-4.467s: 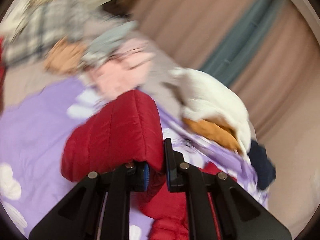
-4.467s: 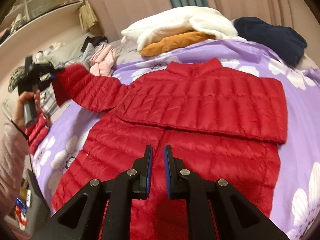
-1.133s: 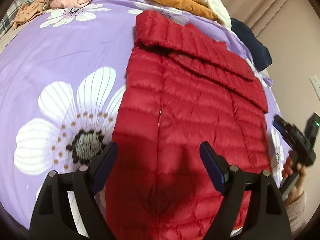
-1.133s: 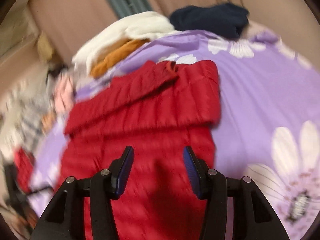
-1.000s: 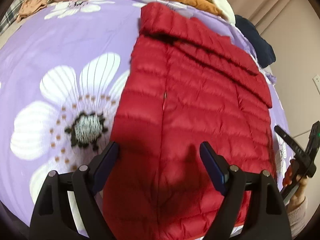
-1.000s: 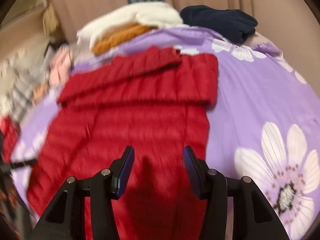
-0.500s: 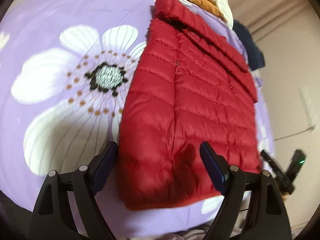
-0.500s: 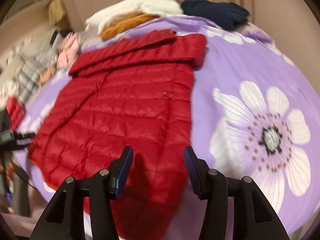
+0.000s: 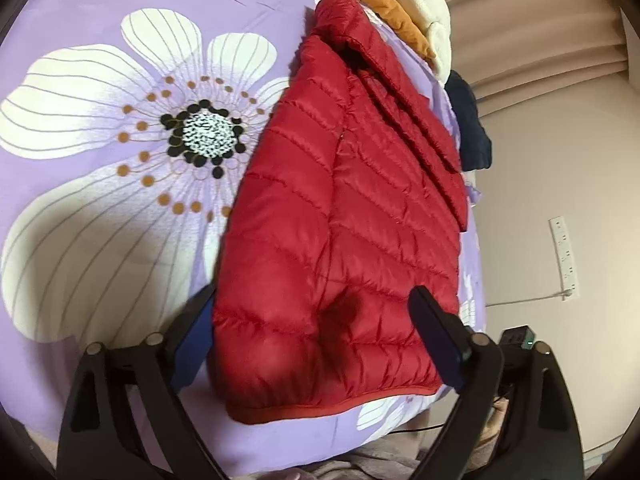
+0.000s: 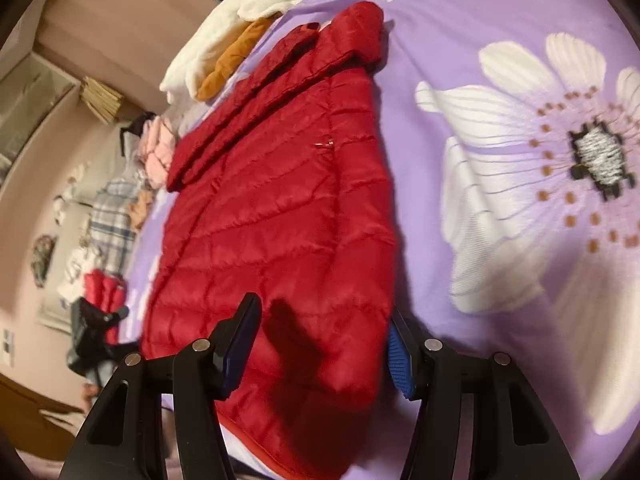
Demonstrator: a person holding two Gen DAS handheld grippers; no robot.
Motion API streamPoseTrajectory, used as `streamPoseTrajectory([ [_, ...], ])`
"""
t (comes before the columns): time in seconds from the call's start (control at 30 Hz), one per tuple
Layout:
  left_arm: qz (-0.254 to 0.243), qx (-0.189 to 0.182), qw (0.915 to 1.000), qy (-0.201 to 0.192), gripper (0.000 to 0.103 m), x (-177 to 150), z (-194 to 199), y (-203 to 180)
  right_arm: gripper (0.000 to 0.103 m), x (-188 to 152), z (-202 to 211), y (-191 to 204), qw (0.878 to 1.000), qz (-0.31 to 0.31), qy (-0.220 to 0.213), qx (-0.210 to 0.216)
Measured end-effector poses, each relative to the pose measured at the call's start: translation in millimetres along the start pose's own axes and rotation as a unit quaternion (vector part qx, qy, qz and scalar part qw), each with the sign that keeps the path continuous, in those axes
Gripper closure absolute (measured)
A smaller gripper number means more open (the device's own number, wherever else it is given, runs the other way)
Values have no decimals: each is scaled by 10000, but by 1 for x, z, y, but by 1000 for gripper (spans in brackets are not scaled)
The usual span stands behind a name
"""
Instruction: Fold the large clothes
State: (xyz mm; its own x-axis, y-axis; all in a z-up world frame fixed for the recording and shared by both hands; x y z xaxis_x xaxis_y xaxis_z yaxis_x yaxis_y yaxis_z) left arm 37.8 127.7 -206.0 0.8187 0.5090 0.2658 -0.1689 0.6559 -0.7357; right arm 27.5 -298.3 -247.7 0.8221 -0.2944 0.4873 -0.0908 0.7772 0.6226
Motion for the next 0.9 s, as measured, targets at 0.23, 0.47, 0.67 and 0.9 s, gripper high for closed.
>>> streamPoseTrajectory([
  [0.23,95,-217,9997,42,9,12,-12,-4,45,10,-11,-1,9978,-391,-62,533],
  [0.47,45,-324,9993,152,3,17,-28,-16,45,17,-16,1,9974,-390,-30,610],
  [0.67,-50,-446,9983,360,3,6,-30,-24,45,10,-11,3,9969,-342,152,696],
  [0.9,-18,-529,9971,550,6,-12,-21,-22,45,-9,-3,7,9963,-158,449,714],
])
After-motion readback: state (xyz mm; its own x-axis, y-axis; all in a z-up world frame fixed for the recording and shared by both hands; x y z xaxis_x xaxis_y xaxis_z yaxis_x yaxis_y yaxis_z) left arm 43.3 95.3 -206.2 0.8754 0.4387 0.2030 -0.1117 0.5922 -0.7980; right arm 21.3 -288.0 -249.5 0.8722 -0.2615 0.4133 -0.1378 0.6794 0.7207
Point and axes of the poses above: each gripper's, at about its wrist camera, not at the fingertips, and z roughly against the way its jaws point, y to its left, x to its top, the point moved 4 cm from there along -z, roughly the way its jaws point, and after that the axes turned 3 degrees about -y, right-handed, at the moved point
